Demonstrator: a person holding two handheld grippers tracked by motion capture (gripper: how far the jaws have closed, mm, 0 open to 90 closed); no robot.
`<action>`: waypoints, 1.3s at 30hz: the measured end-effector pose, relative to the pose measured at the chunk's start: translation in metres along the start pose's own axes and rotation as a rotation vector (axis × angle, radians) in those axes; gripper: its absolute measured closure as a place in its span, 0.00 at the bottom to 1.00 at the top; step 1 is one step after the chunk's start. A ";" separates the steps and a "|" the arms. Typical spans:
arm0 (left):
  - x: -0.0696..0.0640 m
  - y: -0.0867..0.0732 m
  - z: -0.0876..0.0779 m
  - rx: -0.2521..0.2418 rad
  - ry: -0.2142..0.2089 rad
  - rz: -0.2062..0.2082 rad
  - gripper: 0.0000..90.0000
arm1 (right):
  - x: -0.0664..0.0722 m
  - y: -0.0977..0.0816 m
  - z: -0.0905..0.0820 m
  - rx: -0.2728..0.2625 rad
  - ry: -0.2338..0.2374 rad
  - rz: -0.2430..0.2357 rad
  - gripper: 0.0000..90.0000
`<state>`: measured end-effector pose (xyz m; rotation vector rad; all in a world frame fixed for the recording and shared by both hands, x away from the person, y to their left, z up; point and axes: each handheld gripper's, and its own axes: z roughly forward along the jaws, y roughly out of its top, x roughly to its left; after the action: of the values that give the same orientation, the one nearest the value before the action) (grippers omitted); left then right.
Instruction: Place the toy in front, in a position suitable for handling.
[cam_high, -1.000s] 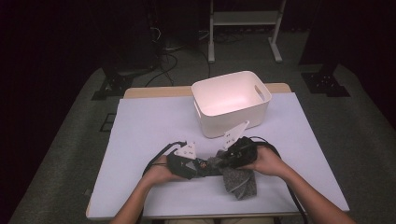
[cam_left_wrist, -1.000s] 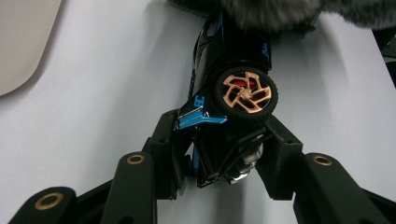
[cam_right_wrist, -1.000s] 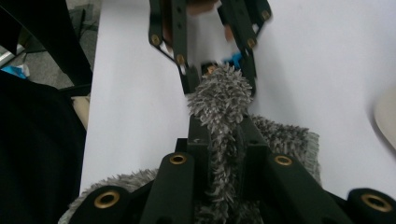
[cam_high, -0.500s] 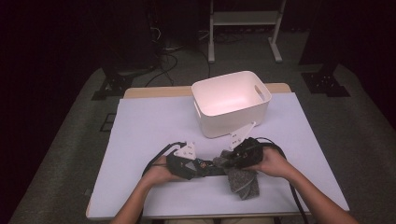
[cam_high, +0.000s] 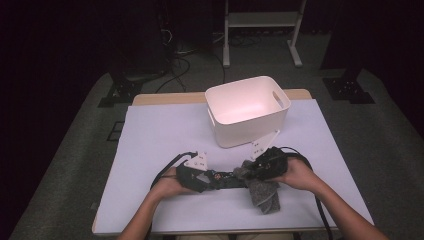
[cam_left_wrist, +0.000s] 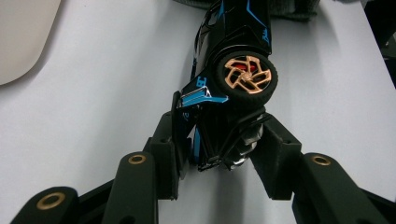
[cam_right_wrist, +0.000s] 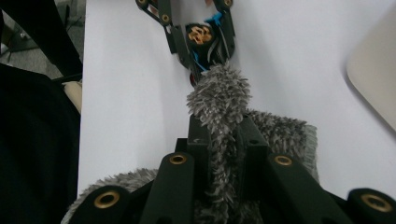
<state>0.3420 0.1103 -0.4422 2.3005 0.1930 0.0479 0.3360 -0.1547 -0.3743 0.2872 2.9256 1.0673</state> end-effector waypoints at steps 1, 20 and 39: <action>0.000 0.000 0.000 -0.001 0.000 -0.001 0.63 | 0.000 0.000 0.000 0.000 0.000 0.000 0.87; 0.005 -0.005 0.004 -0.014 -0.022 -0.044 0.56 | -0.008 0.004 0.007 0.011 0.014 0.004 0.87; 0.001 0.007 0.007 -0.038 -0.066 0.010 0.65 | -0.004 -0.001 0.000 -0.004 0.020 0.012 0.87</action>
<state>0.3444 0.1007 -0.4419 2.2620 0.1457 -0.0194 0.3402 -0.1564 -0.3754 0.2966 2.9427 1.0844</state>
